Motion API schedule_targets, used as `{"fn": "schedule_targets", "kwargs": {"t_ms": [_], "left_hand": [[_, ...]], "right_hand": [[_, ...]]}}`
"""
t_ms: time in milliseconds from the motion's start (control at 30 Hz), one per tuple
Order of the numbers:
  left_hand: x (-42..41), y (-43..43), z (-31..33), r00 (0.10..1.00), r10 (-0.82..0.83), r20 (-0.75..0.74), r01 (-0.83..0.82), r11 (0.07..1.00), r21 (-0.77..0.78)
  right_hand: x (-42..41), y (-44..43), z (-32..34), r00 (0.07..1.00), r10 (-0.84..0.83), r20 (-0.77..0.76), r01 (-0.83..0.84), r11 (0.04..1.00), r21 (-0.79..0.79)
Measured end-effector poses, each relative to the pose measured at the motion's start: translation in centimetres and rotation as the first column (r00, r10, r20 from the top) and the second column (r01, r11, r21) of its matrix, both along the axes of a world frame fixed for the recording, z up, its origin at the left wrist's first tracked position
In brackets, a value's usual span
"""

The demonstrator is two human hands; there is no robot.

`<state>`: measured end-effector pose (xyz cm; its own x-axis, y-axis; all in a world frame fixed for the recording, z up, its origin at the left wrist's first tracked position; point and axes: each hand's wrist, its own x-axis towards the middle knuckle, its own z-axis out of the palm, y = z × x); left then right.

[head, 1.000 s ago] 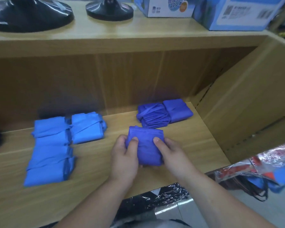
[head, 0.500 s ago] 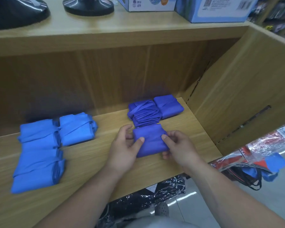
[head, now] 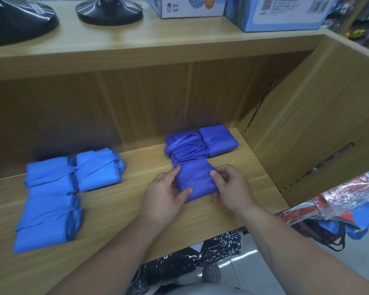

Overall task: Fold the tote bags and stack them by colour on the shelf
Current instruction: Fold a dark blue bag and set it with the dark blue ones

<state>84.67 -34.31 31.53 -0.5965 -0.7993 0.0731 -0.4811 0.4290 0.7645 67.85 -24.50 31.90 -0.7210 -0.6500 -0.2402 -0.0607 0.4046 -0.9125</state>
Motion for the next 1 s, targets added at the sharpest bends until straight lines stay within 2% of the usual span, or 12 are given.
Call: {"fn": "schedule_targets", "kwargs": {"t_ms": [133, 200, 267, 400, 467, 633, 833, 1000], "left_hand": [[0.5, 0.4, -0.8, 0.999, 0.001, -0.043, -0.004, 0.998, -0.07], [0.8, 0.7, -1.4, 0.996, 0.005, -0.094, -0.015, 0.995, -0.102], [1.0, 1.0, -1.5, 0.991, 0.002, -0.13, -0.023, 0.987, -0.158], [0.9, 2.4, -0.7, 0.997, -0.074, 0.002, 0.065, 0.874, -0.482], [0.3, 3.9, -0.2, 0.989, -0.147, 0.028, 0.139, 0.831, -0.538], [-4.1, 10.0, 0.3, 0.929, -0.363, 0.077, 0.35, 0.787, -0.508], [-12.3, 21.1, 0.2, 0.815, -0.538, 0.216, 0.572, 0.688, -0.446], [-21.0, 32.5, -3.2, 0.71, -0.607, 0.356, 0.704, 0.618, -0.351]], "right_hand": [[0.1, 0.7, 0.9, 0.998, 0.033, 0.052, -0.033, 0.999, -0.005], [0.0, 1.8, 1.2, 0.999, 0.041, 0.014, -0.041, 0.999, 0.001], [-0.6, 3.6, 1.2, 0.994, 0.044, -0.099, -0.041, 0.999, 0.032], [-1.4, 8.9, 1.4, 0.967, 0.067, -0.244, -0.046, 0.995, 0.091], [-1.8, 11.9, 1.3, 0.961, 0.049, -0.271, -0.021, 0.994, 0.106], [-4.0, 20.5, -0.8, 0.963, -0.061, -0.262, 0.1, 0.985, 0.139], [-10.1, 35.1, -4.3, 0.956, -0.149, -0.251, 0.226, 0.922, 0.315], [-16.4, 49.9, -6.7, 0.963, -0.146, -0.226, 0.241, 0.841, 0.484]]}}
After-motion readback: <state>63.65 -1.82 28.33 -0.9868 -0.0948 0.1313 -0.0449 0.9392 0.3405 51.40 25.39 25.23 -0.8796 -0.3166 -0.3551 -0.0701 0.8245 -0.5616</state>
